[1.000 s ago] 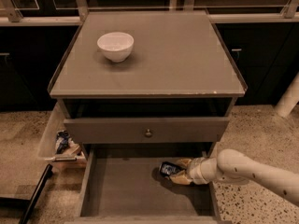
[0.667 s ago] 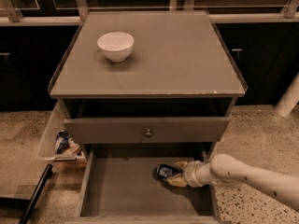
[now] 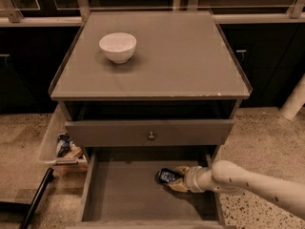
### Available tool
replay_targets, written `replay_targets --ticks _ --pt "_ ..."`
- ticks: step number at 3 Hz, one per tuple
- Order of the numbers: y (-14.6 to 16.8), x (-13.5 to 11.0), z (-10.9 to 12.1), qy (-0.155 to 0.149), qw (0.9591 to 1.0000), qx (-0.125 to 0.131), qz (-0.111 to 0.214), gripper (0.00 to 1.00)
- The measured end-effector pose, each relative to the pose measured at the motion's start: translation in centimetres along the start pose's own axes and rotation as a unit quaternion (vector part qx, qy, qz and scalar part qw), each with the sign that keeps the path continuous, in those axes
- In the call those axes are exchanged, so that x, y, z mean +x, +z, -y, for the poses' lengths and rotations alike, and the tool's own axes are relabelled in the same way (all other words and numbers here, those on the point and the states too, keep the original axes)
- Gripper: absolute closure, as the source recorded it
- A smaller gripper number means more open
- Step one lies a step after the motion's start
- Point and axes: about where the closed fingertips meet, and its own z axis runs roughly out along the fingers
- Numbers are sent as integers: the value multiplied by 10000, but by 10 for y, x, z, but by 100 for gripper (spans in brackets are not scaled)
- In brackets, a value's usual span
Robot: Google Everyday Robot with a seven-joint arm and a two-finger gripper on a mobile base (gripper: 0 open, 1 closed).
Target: Place pepsi can into middle drawer
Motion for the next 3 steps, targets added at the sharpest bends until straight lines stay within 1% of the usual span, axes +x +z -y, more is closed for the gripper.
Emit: replay_targets --ticks 3 --pt "1 0 -1 11 10000 -24 -11 12"
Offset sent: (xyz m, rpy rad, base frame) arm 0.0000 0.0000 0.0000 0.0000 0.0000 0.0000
